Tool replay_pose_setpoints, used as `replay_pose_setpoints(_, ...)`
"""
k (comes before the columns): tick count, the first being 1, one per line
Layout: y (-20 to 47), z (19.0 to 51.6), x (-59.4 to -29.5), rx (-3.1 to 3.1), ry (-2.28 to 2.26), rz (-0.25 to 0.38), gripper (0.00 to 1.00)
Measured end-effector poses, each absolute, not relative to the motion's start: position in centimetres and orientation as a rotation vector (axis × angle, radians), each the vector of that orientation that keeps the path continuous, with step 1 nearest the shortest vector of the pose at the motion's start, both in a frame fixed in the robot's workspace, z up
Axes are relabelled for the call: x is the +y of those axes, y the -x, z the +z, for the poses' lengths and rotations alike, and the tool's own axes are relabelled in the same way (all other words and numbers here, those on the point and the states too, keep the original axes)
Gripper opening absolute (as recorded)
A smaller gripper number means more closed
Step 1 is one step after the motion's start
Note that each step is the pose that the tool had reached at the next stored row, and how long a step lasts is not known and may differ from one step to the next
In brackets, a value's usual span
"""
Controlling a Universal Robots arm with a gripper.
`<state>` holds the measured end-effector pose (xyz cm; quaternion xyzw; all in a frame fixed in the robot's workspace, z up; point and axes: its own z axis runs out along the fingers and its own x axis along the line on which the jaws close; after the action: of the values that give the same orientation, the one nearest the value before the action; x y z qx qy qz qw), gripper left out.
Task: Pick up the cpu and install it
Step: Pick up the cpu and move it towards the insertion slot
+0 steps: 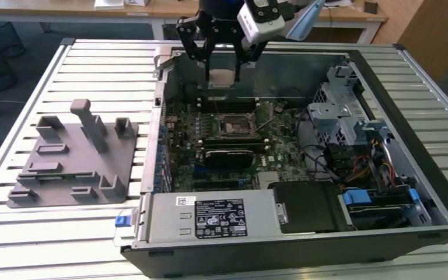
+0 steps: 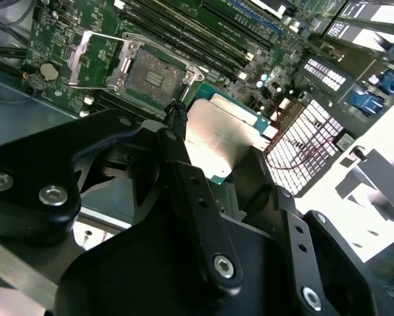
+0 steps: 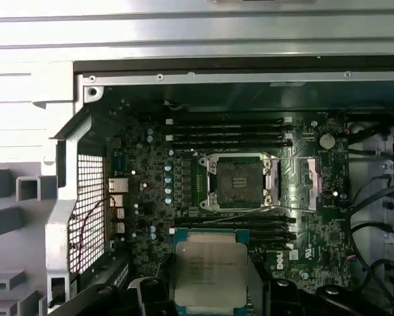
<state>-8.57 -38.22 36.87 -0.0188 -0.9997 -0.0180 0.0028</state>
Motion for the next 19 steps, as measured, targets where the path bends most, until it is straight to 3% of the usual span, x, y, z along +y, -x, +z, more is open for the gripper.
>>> replay_pose_setpoints(19, 5.8, 36.8, -36.6, -3.135, 0.059, -0.056, 0.53)
